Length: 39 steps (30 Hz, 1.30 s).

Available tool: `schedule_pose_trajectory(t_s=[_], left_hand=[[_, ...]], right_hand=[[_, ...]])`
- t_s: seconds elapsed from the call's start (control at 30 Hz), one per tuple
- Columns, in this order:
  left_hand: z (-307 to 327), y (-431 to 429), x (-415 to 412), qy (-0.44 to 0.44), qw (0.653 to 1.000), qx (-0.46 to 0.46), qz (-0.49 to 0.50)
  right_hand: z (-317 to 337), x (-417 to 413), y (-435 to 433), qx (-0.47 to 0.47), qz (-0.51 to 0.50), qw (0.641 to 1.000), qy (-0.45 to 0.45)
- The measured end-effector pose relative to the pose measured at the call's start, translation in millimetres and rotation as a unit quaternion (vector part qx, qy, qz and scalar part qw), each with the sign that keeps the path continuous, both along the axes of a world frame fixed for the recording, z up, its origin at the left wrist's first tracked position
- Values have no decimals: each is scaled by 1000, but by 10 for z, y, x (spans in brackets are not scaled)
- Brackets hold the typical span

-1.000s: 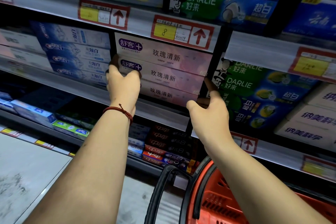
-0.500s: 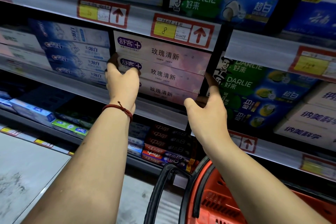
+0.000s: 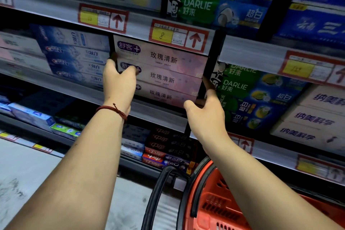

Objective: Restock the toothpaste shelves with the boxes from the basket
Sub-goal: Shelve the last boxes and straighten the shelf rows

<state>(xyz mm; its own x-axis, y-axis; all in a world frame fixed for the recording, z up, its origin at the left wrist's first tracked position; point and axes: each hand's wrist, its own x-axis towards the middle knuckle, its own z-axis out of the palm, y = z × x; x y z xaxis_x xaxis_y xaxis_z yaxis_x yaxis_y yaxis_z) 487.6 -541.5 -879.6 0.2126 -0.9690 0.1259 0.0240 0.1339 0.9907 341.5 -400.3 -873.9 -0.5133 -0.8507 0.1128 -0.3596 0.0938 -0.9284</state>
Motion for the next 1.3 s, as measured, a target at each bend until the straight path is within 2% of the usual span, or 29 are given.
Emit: schedule_pose_trajectory(t_s=[0.17,0.33,0.57,0.67,0.87,1.0,1.3], left_hand=[[-33,9,94,-80,997,-17,-4],[-39,51,157,-234,972,-24,17],[32,185,49,-237,971,-32,7],[82,339,-57,-264,964,-39,-5],[82,729,-212,-406,904,-78,-106],[132,1046,-217,-492,846,-138,-150],[80,2141,-561,-509,814,-181,-215]], right_hand=[[-19,-11,-18,3,-3,1000,-8],[-46,-4,-42,-2,-16,1000,-3],[-72,-56,-34,5,-9,1000,5],[-97,-97,13,15,3,1000,26],[2,-241,343,20,24,995,100],[89,-446,701,39,54,980,187],[377,-957,1705,42,37,961,270]])
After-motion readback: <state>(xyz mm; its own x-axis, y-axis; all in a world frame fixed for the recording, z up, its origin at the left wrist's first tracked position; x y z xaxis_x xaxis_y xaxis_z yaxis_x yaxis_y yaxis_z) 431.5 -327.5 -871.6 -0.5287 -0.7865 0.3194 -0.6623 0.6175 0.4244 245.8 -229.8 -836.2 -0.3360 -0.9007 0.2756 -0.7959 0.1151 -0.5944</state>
